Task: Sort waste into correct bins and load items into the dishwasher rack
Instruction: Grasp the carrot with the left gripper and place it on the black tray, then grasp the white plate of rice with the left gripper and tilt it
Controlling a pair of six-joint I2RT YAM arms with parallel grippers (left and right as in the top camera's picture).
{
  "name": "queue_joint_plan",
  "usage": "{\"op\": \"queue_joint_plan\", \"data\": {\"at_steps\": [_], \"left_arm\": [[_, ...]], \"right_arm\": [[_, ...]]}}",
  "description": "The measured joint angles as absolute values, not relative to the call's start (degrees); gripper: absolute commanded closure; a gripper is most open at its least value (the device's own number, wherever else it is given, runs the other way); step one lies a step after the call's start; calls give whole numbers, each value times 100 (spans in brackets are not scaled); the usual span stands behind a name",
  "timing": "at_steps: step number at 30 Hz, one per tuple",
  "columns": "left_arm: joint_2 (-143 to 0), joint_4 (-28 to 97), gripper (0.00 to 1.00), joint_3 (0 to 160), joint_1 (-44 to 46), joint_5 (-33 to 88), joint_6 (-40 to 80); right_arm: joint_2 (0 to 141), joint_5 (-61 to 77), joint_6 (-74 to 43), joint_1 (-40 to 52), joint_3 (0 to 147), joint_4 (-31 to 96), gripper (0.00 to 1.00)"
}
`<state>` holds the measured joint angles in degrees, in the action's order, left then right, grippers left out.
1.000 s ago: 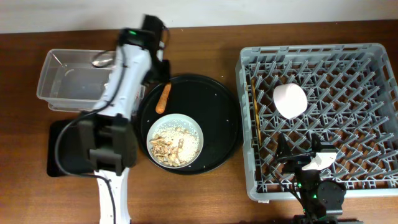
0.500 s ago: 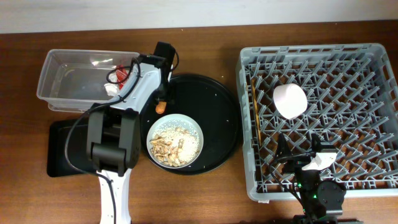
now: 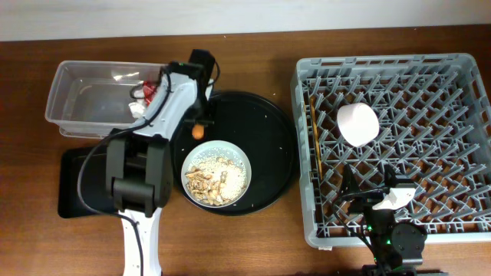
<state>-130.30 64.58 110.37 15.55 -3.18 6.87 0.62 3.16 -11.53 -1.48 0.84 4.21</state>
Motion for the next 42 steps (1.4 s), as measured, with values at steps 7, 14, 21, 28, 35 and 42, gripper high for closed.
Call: {"op": "queue_joint_plan", "data": {"at_steps": [7, 14, 21, 28, 35, 42], "left_arm": [[-12444, 7968, 99, 12046, 1529, -327, 766], [-11684, 9655, 99, 12095, 1232, -836, 1404], [-11434, 9177, 100, 10597, 670, -1232, 2067], [-11393, 8322, 73, 8984, -32, -1166, 2294], [-11107, 7793, 59, 8519, -311, -462, 2364], [-9765, 6792, 2, 8698, 563, -250, 2171]], "right_arm": [[62, 316, -1155, -148, 84, 421, 2], [62, 316, -1157, -148, 84, 421, 2], [62, 316, -1153, -148, 84, 419, 2], [62, 316, -1157, -148, 84, 419, 2], [62, 316, -1157, -148, 84, 421, 2], [62, 316, -1157, -148, 84, 421, 2]]}}
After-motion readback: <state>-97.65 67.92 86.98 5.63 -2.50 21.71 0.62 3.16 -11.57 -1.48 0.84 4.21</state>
